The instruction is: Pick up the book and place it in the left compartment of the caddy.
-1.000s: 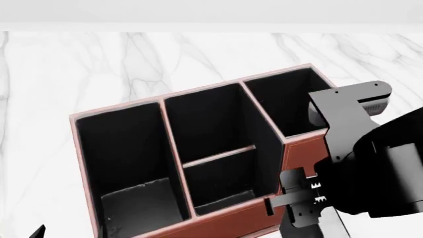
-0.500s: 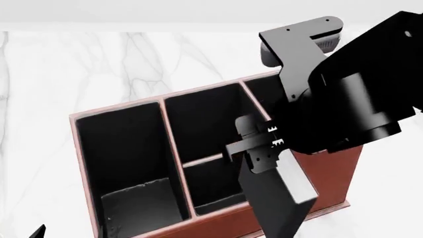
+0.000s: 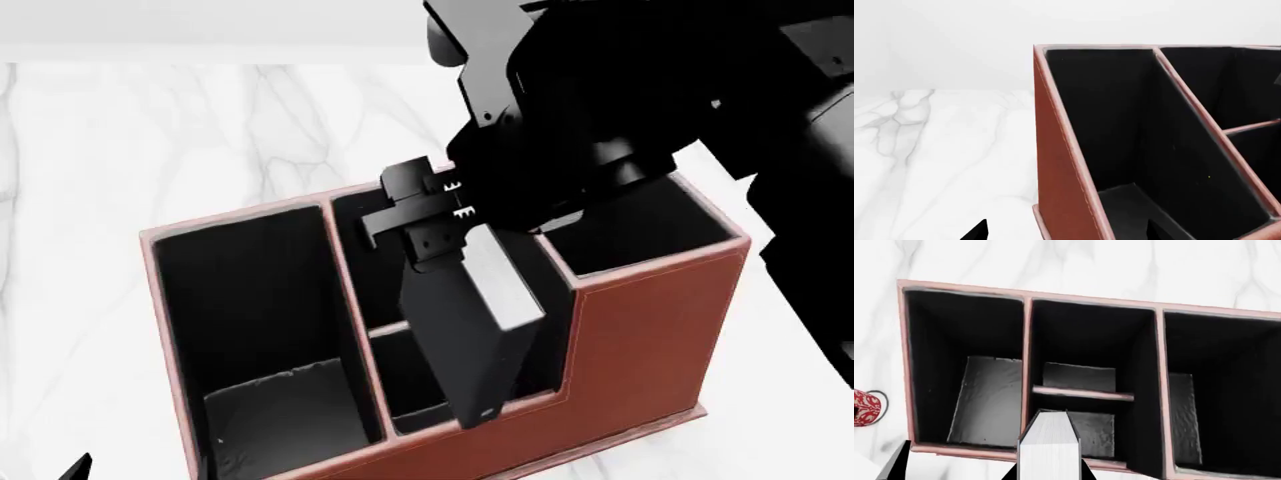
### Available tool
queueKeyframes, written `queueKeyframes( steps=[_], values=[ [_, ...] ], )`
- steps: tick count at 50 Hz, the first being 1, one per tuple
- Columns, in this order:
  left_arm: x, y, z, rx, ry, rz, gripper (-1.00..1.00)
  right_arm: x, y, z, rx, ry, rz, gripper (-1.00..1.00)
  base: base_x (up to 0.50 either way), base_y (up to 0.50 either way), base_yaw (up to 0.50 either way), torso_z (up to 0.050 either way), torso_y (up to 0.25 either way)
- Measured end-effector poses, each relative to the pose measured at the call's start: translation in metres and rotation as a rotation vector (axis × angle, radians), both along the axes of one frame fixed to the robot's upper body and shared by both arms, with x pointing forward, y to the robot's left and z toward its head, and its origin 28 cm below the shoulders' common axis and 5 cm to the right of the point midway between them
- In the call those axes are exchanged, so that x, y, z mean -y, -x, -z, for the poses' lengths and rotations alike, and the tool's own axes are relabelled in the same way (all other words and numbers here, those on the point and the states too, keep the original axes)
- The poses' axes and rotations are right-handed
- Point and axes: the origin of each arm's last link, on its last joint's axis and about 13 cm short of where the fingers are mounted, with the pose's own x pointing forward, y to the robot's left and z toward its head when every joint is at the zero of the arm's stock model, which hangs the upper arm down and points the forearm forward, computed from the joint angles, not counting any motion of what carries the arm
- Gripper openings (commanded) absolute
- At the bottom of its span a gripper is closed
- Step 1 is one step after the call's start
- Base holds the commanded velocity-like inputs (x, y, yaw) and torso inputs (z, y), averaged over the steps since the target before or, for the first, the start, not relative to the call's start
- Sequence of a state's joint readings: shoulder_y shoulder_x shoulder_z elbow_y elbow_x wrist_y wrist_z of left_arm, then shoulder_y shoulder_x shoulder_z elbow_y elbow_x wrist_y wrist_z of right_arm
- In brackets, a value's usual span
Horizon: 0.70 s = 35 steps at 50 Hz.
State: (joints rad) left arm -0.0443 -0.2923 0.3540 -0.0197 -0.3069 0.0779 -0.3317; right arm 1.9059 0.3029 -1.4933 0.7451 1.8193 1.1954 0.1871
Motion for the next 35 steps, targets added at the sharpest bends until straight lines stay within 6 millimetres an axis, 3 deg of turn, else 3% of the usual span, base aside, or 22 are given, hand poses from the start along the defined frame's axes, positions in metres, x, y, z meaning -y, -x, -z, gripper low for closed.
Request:
queueKeyframes(
  steps=[15, 35],
  values=[
    [0.000, 0.000, 0.000, -0.001, 0.004, 0.002, 1.00, -0.027, -0.018, -0.003, 0.012, -0.008, -0.027, -1.00, 0.00, 0.00, 0.00, 0.000, 0.001],
    [0.000, -0.001, 0.000, -0.005, 0.012, 0.000, 1.00, -0.057, -0.016, -0.002, 0.017, -0.019, -0.115, -1.00, 0.00, 0.00, 0.00, 0.000, 0.001]
  ],
)
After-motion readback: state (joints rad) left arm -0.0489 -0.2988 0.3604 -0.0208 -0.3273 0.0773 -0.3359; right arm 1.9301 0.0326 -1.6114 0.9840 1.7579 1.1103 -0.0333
